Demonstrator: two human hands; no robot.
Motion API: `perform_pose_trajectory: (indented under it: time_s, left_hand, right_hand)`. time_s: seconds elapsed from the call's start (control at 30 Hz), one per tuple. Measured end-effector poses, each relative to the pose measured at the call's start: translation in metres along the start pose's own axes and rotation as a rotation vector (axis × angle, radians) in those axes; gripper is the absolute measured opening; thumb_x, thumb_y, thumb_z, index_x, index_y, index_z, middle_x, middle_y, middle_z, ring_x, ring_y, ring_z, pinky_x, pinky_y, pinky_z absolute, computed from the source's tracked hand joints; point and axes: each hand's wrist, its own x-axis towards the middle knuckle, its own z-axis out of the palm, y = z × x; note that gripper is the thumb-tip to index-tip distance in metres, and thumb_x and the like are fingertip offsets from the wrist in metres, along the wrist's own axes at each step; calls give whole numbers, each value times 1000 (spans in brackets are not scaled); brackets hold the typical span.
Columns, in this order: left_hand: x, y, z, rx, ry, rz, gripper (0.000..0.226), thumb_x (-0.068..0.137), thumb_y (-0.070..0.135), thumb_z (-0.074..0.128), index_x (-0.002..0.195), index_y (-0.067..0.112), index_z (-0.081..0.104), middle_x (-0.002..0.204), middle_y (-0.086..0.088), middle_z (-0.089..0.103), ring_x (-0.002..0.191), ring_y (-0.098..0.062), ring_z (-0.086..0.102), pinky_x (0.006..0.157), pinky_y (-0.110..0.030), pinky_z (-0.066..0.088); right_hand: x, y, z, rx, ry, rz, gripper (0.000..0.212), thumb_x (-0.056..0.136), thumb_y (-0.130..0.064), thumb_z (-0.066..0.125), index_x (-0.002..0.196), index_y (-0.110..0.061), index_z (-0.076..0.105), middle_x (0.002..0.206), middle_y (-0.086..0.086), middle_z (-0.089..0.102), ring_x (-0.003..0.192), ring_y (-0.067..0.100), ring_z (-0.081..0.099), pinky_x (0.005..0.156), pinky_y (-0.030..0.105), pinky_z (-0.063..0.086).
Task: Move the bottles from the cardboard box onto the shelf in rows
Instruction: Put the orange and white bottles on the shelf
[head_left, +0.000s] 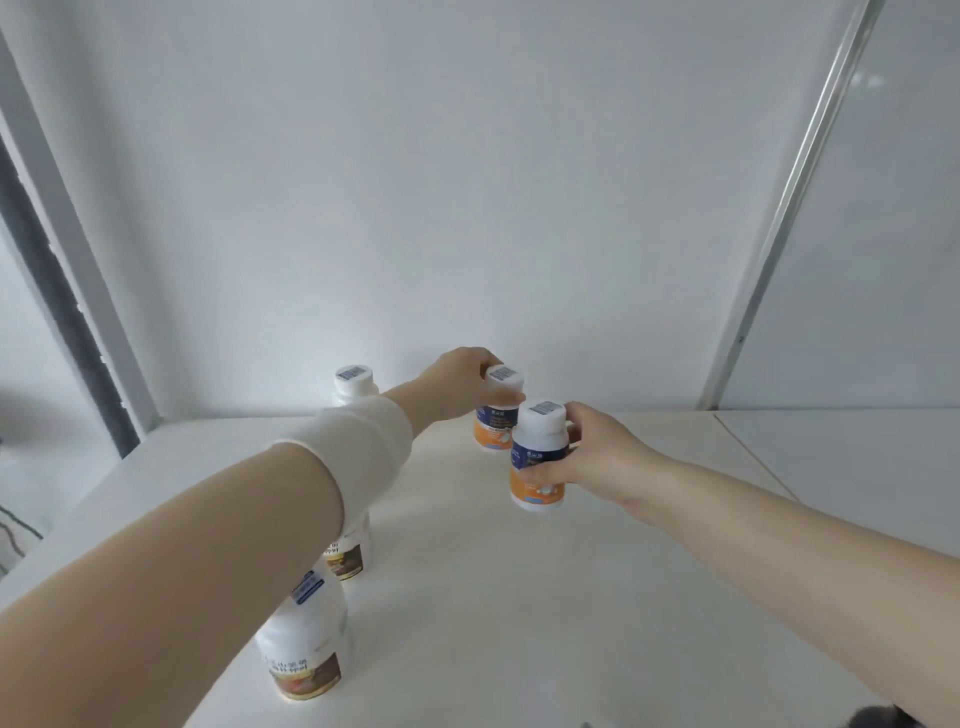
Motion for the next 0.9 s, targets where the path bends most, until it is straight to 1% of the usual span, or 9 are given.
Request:
perform_pose_trajectory:
  time_s: [0.07, 0.13, 0.27, 0.33, 0.47, 0.57, 0.63, 0.77, 0.9]
  left_hand:
    - [10, -4, 3, 10, -4, -16, 37, 80, 31, 70, 112, 14, 59, 103, 1, 58, 91, -17, 54, 63, -20, 41]
    - [18, -6, 5, 29, -10, -20, 38, 80, 32, 70, 112, 14, 59, 102, 1, 58, 90, -16, 54, 62, -20, 42]
    - [31, -6, 8, 50, -17, -37, 41, 79, 30, 72, 113, 12, 59, 106, -1, 58, 94, -17, 55, 74, -24, 42]
    - [35, -6, 9, 47, -12, -45, 41, 78, 29, 72, 113, 12, 58, 107, 0, 58, 94, -17, 55, 71, -22, 42]
    - [38, -8, 11, 43, -1, -52, 39, 78, 29, 72, 111, 14, 57, 106, 2, 58, 92, -15, 54, 61, -15, 39]
    - [38, -8, 12, 44, -6, -51, 39, 79, 30, 71, 112, 15, 55, 108, 1, 57, 93, -15, 53, 61, -16, 38]
    - [38, -7, 13, 51, -17, -54, 44, 80, 30, 70, 117, 15, 53, 114, 0, 57, 95, -16, 53, 65, -21, 40]
    - [38, -6, 11, 91, -45, -63, 52, 81, 35, 70, 124, 17, 48, 123, -1, 55, 99, -17, 51, 74, -24, 38]
    - [33, -4, -2, 198, -61, -78, 61, 84, 38, 66, 135, 14, 40, 134, -3, 49, 121, -21, 47, 90, -28, 35]
  right_hand:
    - [14, 3, 3, -63, 19, 2, 48, 70, -5, 76, 109, -16, 51, 90, -10, 57, 94, 17, 56, 80, 28, 46]
    - [27, 7, 6, -109, 32, 1, 51, 68, -7, 78, 111, -15, 53, 101, -3, 60, 100, 21, 58, 85, 32, 48]
    - [46, 14, 13, -179, 27, 7, 56, 68, -10, 78, 116, -14, 50, 118, 3, 58, 109, 22, 56, 89, 32, 46]
    - [52, 15, 15, -196, 25, -2, 59, 69, -11, 78, 120, -13, 48, 120, 2, 57, 111, 22, 55, 89, 31, 45]
    - [57, 15, 19, -217, 27, -4, 62, 70, -14, 78, 121, -11, 44, 115, 1, 53, 106, 20, 53, 89, 31, 45]
    - [57, 18, 22, -218, 41, -6, 62, 70, -14, 78, 121, -11, 44, 120, 3, 55, 109, 22, 54, 86, 30, 45]
    - [57, 19, 23, -203, 50, 2, 63, 69, -15, 79, 122, -11, 44, 122, 3, 56, 110, 22, 54, 85, 29, 44]
    - [52, 18, 21, -177, 33, 45, 68, 68, -18, 81, 125, -12, 43, 124, 3, 56, 112, 21, 55, 91, 33, 47]
    - [40, 11, 9, -234, 3, 68, 80, 71, -27, 80, 136, -13, 36, 134, 2, 48, 118, 19, 50, 92, 29, 43]
